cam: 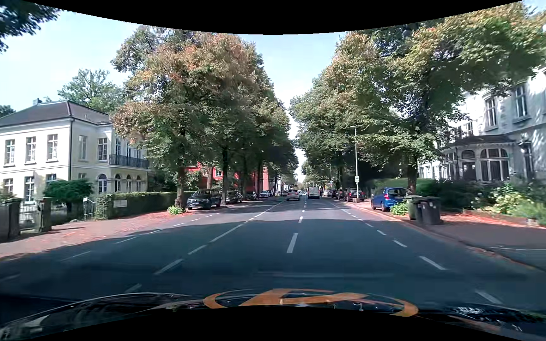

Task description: Follow the waypoints while adhering to traffic rules and regulations

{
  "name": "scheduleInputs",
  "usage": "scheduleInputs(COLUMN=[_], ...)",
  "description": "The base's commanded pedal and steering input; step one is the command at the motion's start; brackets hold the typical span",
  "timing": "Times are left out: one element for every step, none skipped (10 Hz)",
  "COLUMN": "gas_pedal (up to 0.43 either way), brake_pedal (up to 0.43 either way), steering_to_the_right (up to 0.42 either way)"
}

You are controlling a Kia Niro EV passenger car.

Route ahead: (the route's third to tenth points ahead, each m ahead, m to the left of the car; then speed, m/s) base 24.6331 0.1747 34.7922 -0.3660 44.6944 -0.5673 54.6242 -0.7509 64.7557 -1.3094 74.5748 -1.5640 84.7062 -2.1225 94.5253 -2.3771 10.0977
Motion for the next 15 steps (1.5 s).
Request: scheduleInputs(gas_pedal=[0.028, 0.028, 0.028, 0.028, 0.028, 0.028, 0.028, 0.028, 0.039, 0.047, 0.059, 0.059, 0.079, 0.079, 0.079], brake_pedal=[0.000, 0.000, 0.000, 0.000, 0.000, 0.000, 0.000, 0.000, 0.000, 0.000, 0.000, 0.000, 0.000, 0.000, 0.000], steering_to_the_right=[-0.001, 0.002, 0.002, 0.004, 0.005, 0.006, 0.006, 0.006, 0.006, 0.006, 0.006, 0.006, 0.006, 0.006, 0.006])
